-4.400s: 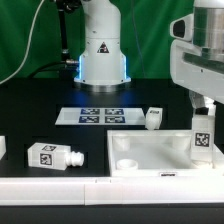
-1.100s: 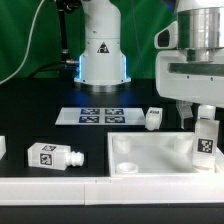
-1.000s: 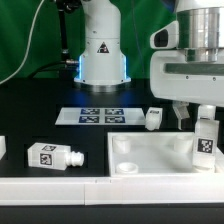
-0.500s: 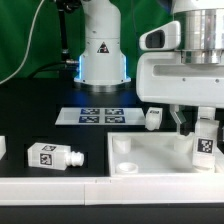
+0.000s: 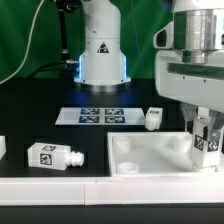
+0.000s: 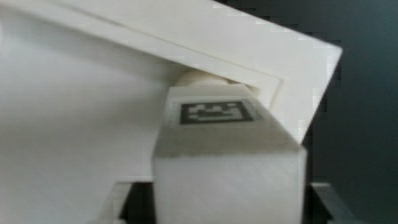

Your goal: Assemble one leg

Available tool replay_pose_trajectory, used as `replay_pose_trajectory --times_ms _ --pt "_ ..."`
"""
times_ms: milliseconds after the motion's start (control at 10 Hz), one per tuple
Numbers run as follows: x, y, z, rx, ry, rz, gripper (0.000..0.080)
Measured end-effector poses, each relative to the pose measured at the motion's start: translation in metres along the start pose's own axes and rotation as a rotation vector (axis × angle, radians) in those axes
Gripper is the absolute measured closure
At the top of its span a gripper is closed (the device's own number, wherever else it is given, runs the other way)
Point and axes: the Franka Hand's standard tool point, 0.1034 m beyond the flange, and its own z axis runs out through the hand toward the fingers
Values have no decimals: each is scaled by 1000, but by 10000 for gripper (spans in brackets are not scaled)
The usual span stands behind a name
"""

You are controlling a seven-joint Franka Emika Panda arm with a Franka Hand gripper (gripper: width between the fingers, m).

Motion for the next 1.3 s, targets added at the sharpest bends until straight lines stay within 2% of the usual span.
replay_pose_trajectory --times_ms 200,400,500,600,700,800,900,1000,1300 --pt "2 1 1 7 -17 264 514" --pt "0 3 3 35 -48 585 512" --pt "1 3 3 35 -57 619 512" --pt "0 3 4 34 -56 590 437" --pt "0 3 4 35 -55 553 300" --pt "-3 6 5 12 -47 382 300" --pt "-3 4 3 18 -48 234 180" --pt "-4 2 2 15 -56 50 159" --pt "-4 2 3 20 -52 -147 152"
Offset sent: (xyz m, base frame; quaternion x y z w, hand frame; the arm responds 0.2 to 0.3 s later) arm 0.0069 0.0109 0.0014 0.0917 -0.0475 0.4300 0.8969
